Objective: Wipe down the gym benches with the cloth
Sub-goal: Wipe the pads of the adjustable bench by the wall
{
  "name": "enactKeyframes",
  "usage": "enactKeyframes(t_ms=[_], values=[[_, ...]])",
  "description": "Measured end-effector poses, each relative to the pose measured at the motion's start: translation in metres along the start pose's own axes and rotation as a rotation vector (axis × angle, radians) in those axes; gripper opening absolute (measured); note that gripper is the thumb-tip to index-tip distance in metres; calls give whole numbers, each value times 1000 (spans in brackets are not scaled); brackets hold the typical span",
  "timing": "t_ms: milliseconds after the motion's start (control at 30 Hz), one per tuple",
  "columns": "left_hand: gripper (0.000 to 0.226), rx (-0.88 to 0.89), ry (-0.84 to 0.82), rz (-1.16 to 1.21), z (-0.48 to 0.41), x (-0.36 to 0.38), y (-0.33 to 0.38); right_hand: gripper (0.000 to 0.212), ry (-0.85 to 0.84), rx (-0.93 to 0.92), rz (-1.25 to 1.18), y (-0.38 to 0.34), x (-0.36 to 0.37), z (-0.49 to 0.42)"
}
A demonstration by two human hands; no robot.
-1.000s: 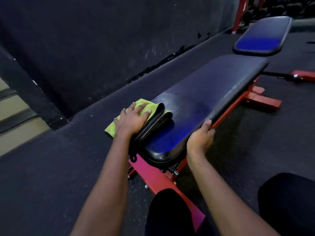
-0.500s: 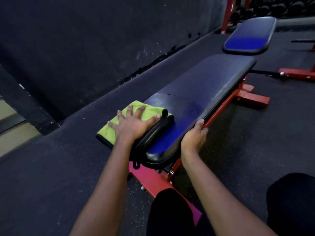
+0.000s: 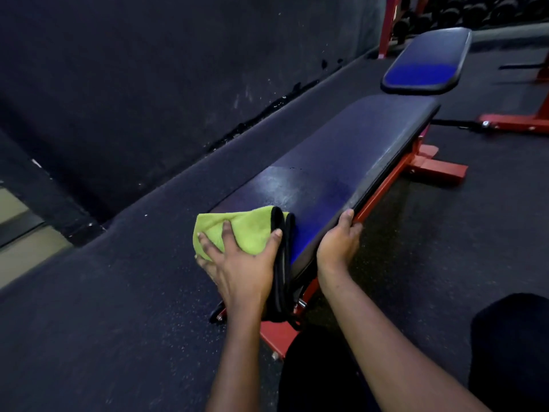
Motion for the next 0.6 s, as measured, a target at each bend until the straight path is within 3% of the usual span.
enactKeyframes(t_ms=[133, 300, 367, 500, 600], values=[[100, -53, -40, -169, -38, -7, 11, 51, -34, -3, 1, 1, -2, 0], [69, 416, 26, -380, 23, 7, 6, 50, -68, -2, 40, 1, -3, -7], [66, 495, 37, -416, 44, 11, 4, 47, -73, -8, 55, 5, -4, -13], [59, 490, -92, -461, -4, 1, 10, 44, -78, 6, 39, 9, -5, -15], [62, 455, -295, -531, -74, -3, 23, 53, -83, 50, 24, 7, -3, -13]])
Point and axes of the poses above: each hand's wrist, its own z-axis away from the middle knuckle, its own x-axis out of the palm, y = z × x, the point moved 1 cm from there along -z, towards the middle knuckle, and after that the axes turned 2 degrees about x, right-handed, at the moved point
